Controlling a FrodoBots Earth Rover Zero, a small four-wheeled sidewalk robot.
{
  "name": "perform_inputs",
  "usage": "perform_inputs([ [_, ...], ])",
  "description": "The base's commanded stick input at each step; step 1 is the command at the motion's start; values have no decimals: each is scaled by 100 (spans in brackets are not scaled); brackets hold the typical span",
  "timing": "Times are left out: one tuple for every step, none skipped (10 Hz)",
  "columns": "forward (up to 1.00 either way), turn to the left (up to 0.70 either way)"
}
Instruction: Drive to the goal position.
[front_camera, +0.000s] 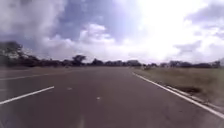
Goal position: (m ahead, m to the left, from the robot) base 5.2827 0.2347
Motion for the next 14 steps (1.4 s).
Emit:
perform_inputs([
  [100,0],
  [100,0],
  [100,0],
  [100,0],
  [100,0],
  [100,0],
  [100,0],
  [100,0],
  [100,0],
  [100,0],
  [100,0],
  [100,0],
  [100,0],
  [100,0],
])
